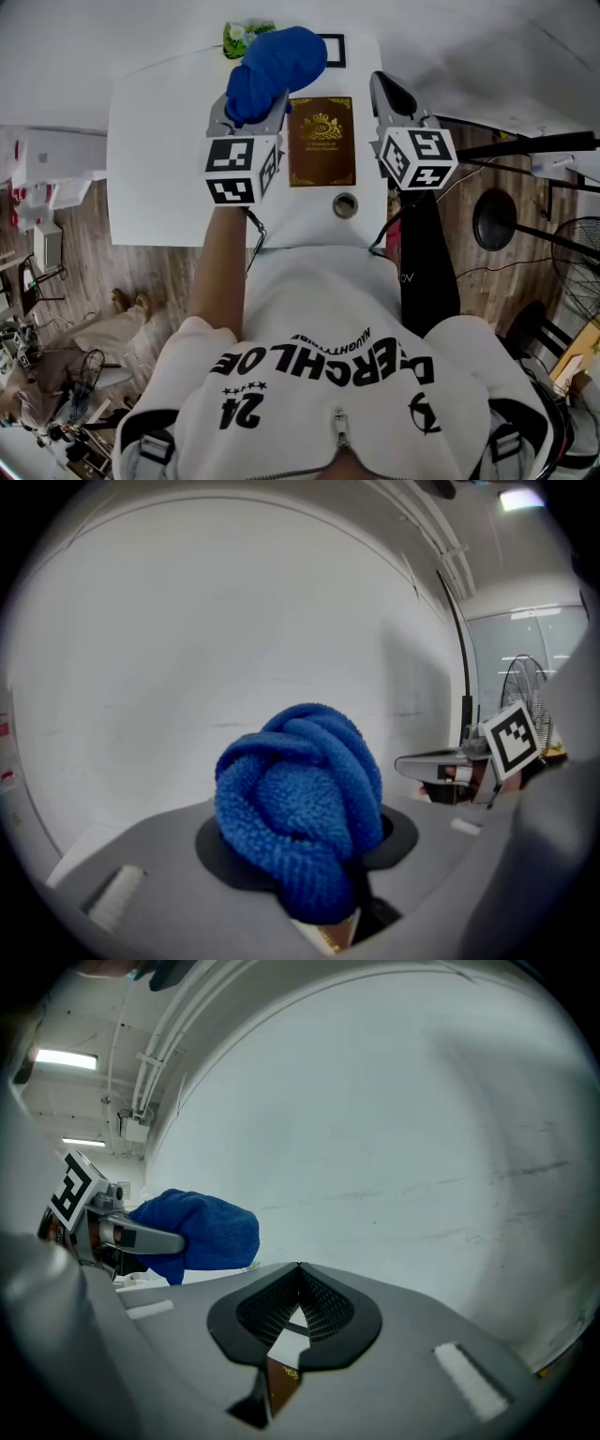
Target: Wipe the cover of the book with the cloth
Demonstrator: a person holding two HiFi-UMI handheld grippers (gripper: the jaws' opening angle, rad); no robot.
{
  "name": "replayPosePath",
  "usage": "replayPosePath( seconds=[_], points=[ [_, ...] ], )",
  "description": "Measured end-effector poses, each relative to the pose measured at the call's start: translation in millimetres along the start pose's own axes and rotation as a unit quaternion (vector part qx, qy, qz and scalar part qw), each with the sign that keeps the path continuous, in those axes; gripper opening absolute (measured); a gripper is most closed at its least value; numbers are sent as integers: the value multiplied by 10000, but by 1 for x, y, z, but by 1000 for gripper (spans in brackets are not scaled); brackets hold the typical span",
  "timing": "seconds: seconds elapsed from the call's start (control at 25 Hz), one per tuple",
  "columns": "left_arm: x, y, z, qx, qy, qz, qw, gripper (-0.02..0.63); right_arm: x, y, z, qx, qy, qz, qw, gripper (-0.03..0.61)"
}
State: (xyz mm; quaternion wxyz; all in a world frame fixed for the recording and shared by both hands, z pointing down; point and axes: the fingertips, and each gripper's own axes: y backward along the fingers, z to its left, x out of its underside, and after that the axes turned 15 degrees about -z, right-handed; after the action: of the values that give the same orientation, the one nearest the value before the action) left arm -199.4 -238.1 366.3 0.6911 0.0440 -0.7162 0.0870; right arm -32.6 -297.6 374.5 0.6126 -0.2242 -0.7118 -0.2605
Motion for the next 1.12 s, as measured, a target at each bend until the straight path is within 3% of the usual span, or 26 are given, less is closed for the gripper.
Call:
replayPosePath(
  seconds=[0.88,1.12],
  points=[
    [2,-1,0,-11,33,16,10000,241,3,-1,2,-39,-7,31,10000,2],
    [18,-10,-16,197,-36,190,9996,241,6,3,-2,-10,-7,74,10000,2]
  ],
)
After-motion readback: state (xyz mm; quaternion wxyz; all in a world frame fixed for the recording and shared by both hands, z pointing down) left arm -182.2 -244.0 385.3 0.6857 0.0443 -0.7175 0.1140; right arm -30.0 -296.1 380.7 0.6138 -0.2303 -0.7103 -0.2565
